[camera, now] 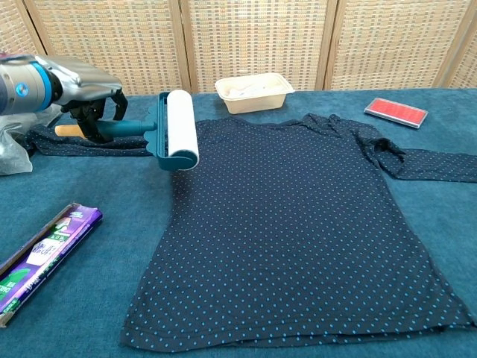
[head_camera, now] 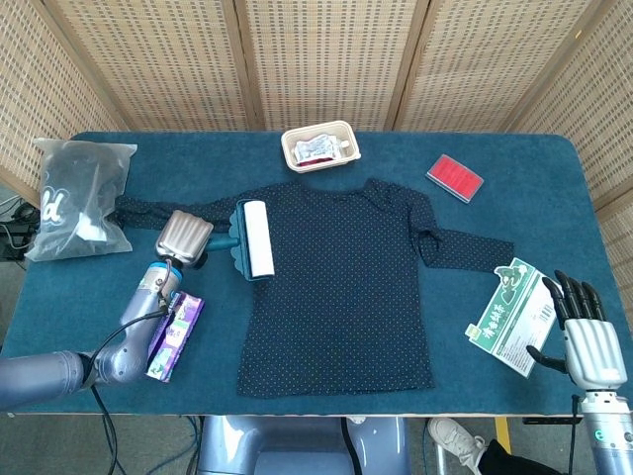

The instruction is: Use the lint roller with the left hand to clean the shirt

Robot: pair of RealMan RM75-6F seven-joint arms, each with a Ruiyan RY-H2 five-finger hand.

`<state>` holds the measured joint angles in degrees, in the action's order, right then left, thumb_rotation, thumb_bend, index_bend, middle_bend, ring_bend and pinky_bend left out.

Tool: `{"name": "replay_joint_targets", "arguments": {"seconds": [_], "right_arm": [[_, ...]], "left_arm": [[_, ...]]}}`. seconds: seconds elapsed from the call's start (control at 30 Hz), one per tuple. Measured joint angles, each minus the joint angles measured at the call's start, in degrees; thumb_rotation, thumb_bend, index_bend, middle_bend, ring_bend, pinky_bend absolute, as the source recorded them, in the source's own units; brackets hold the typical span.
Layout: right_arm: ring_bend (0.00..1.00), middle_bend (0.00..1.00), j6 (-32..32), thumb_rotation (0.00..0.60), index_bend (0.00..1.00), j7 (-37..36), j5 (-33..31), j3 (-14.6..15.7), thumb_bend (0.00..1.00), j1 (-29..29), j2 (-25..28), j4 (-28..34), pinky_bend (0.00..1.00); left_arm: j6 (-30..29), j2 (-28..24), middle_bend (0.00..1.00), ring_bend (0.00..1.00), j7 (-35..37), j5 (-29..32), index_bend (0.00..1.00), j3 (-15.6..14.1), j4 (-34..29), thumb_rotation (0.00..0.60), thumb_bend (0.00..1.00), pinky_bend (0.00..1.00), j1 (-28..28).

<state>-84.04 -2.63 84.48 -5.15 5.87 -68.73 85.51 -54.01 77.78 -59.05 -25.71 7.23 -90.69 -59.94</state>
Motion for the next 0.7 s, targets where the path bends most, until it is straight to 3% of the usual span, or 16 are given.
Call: {"name": "replay_joint_targets", "arguments": {"seconds": [0.2, 0.7], "right_arm": [[0.00, 0.00, 0.63, 0.600, 0.00, -0.53, -0.40, -0.05, 0.16, 0.13, 0.03, -0.43, 0.01], [0.00, 0.00, 2.62, 0.600, 0.00, -0.29, -1.60, 0.03, 0.16, 0.69, -0.65, -1.55, 0.01]], "left_arm": [[0.41, -2.27, 0.70, 0.69, -5.76, 10.42, 0.85, -0.33, -3.83, 0.600, 1.00, 0.63, -6.74], [4.08, 3.67, 0.70, 0.69, -8.53, 16.31, 0.86, -5.21, 2.97, 0.600, 1.00, 0.63, -13.78]]}}
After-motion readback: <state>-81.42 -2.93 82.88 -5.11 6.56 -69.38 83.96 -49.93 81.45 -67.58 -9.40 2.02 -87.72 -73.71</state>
